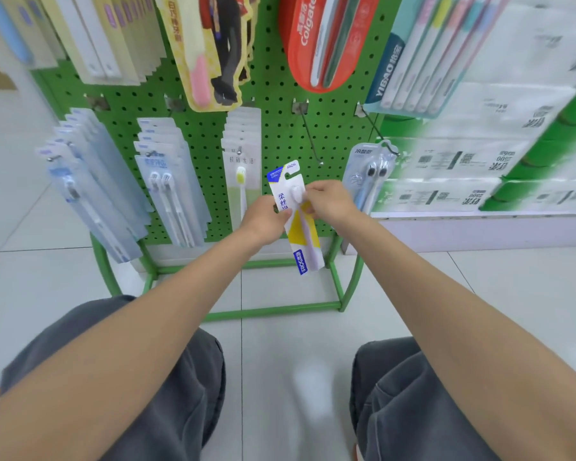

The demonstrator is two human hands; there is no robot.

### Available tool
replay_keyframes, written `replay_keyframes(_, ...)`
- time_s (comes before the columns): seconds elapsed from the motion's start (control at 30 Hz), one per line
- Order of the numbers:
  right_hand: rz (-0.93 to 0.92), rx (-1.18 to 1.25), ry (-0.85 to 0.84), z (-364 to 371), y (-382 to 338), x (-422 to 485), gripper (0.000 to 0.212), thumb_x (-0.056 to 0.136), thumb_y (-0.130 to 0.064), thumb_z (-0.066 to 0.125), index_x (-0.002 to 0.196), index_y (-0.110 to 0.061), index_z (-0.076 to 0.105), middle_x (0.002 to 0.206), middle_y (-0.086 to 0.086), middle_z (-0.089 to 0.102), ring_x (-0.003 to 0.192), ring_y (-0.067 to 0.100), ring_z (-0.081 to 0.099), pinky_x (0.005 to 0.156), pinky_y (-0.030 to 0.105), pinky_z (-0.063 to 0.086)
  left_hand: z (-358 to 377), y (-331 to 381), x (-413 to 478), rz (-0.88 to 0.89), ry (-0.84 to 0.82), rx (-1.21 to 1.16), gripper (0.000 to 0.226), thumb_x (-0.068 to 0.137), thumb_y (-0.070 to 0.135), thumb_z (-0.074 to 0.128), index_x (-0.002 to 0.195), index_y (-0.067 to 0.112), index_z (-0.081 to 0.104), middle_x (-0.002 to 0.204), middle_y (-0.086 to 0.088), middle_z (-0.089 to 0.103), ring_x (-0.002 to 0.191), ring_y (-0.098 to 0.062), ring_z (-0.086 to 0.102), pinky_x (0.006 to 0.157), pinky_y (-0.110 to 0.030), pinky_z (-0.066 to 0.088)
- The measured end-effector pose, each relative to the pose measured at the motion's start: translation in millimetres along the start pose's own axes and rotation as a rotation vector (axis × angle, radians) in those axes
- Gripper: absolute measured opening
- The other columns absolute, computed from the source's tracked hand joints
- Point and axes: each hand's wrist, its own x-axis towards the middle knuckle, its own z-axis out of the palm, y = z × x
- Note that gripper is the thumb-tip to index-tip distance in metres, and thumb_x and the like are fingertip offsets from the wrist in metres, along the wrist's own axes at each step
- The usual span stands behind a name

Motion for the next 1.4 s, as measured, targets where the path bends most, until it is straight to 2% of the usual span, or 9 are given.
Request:
replay_keyframes(0.13, -0.043, 0.122, -0.036, -9.3, -0.9, -27.8, 0.021, 0.094, -0.017, 0.053, 0.087, 0.000, 0.063, 0.079, 0.004, 0.056, 0.066, 0.013, 0.052, 0.060, 0.020, 0.041, -9.9, -7.8, -4.1, 0.014, -0.035, 0.037, 0.018, 0.098, 0.023, 0.056, 0.104, 0.008, 0.067, 0.086, -0.007, 0.065, 0.076, -0.028, 0.057, 0.070, -0.034, 0.044)
replay_keyframes(0.23, -0.076, 0.150, -0.060, -12.1, 3.2, -46.6, 0.022, 0.090, -0.035, 0.066, 0.091, -0.013, 0.065, 0.080, -0.009, 0.062, 0.067, 0.004, 0.056, 0.052, 0.009, 0.039, -15.4, -12.5, -10.9, 0.075, -0.091, 0.026, 0.017, 0.096, 0.026, 0.061, 0.101, 0.011, 0.068, 0.086, -0.012, 0.069, 0.081, -0.035, 0.064, 0.076, -0.041, 0.055)
replay_keyframes(0.4, -0.060, 0.151, -0.020, -13.7, 12.1, -63.1, 0.028, 0.089, -0.036, 0.068, 0.086, -0.010, 0.059, 0.074, -0.001, 0.059, 0.064, 0.008, 0.055, 0.052, 0.013, 0.039, -17.5, -11.8, -25.6, 0.141, -0.162, -0.010, 0.015, 0.096, 0.018, 0.062, 0.101, 0.006, 0.069, 0.090, -0.008, 0.072, 0.079, -0.018, 0.065, 0.081, -0.040, 0.057)
replay_keyframes(0.57, 0.026, 0.157, -0.053, -18.7, 8.1, -69.4, 0.041, 0.089, -0.052, 0.060, 0.086, -0.013, 0.068, 0.074, -0.005, 0.065, 0.065, 0.010, 0.058, 0.063, 0.025, 0.041, -20.9, -3.2, -36.4, 0.223, -0.208, -0.009, 0.017, 0.096, 0.014, 0.061, 0.080, 0.019, 0.065, 0.073, 0.002, 0.062, 0.070, -0.013, 0.057, 0.072, -0.033, 0.056)
replay_keyframes(0.67, 0.067, 0.199, -0.031, -22.0, 3.5, -69.6, 0.042, 0.091, -0.054, 0.057, 0.083, -0.014, 0.067, 0.072, -0.003, 0.065, 0.063, 0.012, 0.057, 0.062, 0.026, 0.041, -20.5, 2.1, -39.3, 0.259, -0.205, -0.006, 0.015, 0.097, 0.011, 0.058, 0.086, 0.013, 0.068, 0.075, -0.005, 0.063, 0.070, -0.013, 0.055, 0.064, -0.027, 0.056)
replay_keyframes(0.83, 0.068, 0.311, -0.040, -27.4, -0.7, -69.0, 0.038, 0.097, -0.047, 0.051, 0.081, -0.015, 0.065, 0.069, -0.003, 0.063, 0.063, 0.015, 0.053, 0.061, 0.026, 0.039, -19.8, 7.3, -37.4, 0.187, -0.144, -0.158, 0.016, 0.098, 0.013, 0.057, 0.104, 0.003, 0.068, 0.107, -0.020, 0.069, 0.083, -0.016, 0.060, 0.064, -0.019, 0.056)
replay_keyframes(1.2, 0.104, 0.256, -0.262, -12.3, 20.0, -76.5, 0.072, 0.097, -0.064, 0.031, 0.110, -0.004, 0.069, 0.091, 0.010, 0.069, 0.062, 0.014, 0.058, 0.062, 0.023, 0.046, -19.8, 9.1, -36.3, 0.046, -0.016, -0.406, 0.009, 0.097, 0.014, 0.060, 0.091, 0.012, 0.067, 0.096, -0.007, 0.067, 0.082, -0.014, 0.060, 0.059, -0.016, 0.055)
replay_keyframes(1.27, 0.094, 0.223, -0.319, -10.0, 25.0, -80.2, 0.065, 0.095, -0.062, 0.040, 0.106, -0.005, 0.069, 0.090, 0.009, 0.069, 0.065, 0.014, 0.058, 0.062, 0.022, 0.046, -20.5, 10.4, -36.4, 0.014, 0.014, -0.457, 0.012, 0.097, 0.015, 0.060, 0.086, 0.014, 0.064, 0.086, 0.001, 0.063, 0.076, -0.010, 0.058, 0.058, -0.014, 0.054)
replay_keyframes(1.4, -0.028, -0.013, -0.421, -10.2, 38.1, -88.4, 0.015, 0.088, -0.029, 0.072, 0.092, -0.015, 0.069, 0.079, 0.004, 0.066, 0.065, 0.011, 0.059, 0.059, 0.019, 0.044, -21.9, 10.4, -33.4, -0.049, 0.058, -0.524, 0.009, 0.096, 0.017, 0.062, 0.097, 0.008, 0.064, 0.082, 0.002, 0.053, 0.072, -0.010, 0.051, 0.059, -0.014, 0.053)
